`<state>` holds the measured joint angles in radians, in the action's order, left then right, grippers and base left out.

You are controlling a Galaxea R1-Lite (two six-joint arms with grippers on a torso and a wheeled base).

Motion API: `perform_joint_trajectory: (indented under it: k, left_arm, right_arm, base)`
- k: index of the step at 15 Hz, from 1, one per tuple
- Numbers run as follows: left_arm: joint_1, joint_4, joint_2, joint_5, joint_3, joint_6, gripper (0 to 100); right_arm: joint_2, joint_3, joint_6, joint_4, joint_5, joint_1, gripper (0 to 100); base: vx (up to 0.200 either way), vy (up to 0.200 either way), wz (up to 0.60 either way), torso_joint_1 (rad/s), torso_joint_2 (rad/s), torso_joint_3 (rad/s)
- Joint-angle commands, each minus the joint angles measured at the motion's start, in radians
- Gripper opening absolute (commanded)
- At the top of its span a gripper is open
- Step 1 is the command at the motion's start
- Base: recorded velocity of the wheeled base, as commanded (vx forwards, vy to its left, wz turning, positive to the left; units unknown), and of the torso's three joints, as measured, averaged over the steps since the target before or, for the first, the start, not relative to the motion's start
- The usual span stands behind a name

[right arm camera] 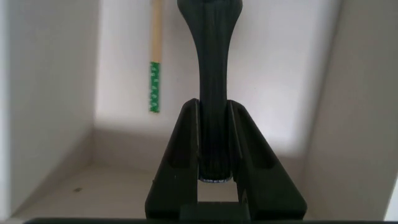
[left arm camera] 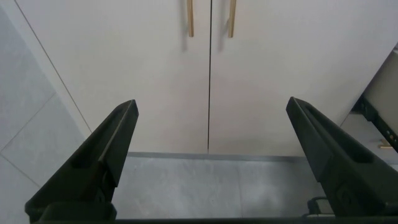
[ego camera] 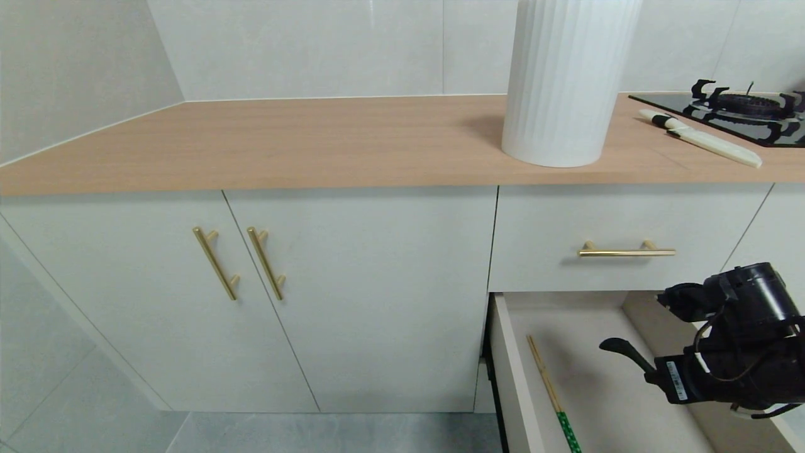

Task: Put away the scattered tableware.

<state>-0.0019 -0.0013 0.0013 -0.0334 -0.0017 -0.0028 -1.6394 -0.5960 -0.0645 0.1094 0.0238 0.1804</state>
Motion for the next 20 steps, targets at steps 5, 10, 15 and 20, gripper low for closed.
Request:
perform_joint_trajectory:
  k: [5,10,15,20]
  left_arm:
    - [0.0,0.0,0.0,0.0,0.0,0.0,100]
    - [0.0,0.0,0.0,0.0,0.0,0.0,100]
    - [0.002,0.0,0.0,0.0,0.0,0.0,100]
    - [0.0,0.0,0.0,0.0,0.0,0.0,100]
  right_arm:
    - [-0.404,0.047,-0.023,0.308,0.065,-0.002,0]
    - [-0.567,0.058,-0.023,0.526,0.068,-0.002,0]
    - [-0.631,0.056,-0.02,0.628,0.07,-0.002,0]
    - [-0.636,0.051,-0.021,0.641,0.076,-0.007,0]
  base:
    - [0.0,0.0,0.0,0.0,0.0,0.0]
    - [0.0,0.0,0.0,0.0,0.0,0.0]
    - [0.0,0.0,0.0,0.0,0.0,0.0]
    - [0.0,0.0,0.0,0.0,0.0,0.0]
